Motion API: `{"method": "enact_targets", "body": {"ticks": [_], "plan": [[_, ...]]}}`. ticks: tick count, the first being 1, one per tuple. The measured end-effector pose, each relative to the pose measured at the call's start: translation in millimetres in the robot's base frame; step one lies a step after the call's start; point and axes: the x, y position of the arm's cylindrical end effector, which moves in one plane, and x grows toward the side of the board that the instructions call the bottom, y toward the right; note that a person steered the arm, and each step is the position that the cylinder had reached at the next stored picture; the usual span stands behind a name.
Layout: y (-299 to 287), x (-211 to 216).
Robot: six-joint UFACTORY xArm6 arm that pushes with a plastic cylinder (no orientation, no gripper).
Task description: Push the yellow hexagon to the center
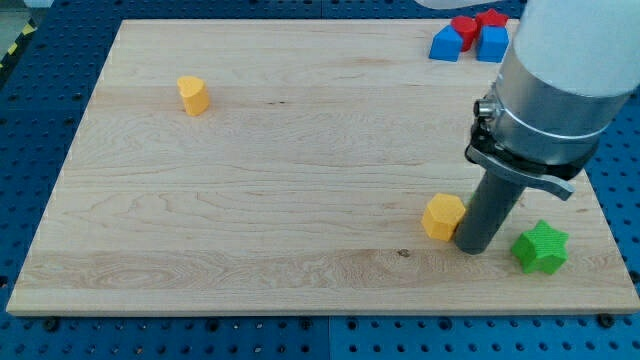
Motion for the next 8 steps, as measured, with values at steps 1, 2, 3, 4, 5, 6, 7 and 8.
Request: {"method": "enact_targets", "body": {"ticks": [1, 2, 3, 4, 5, 6, 7, 8], "plan": [[-13.7, -5.2], [-25.4, -24.0], [-37.7, -43.3], [-50.1, -69.1], [-66.4, -93.8], [-77.4, -123.5], [-77.4, -158.3], [-77.4, -178.5]]}}
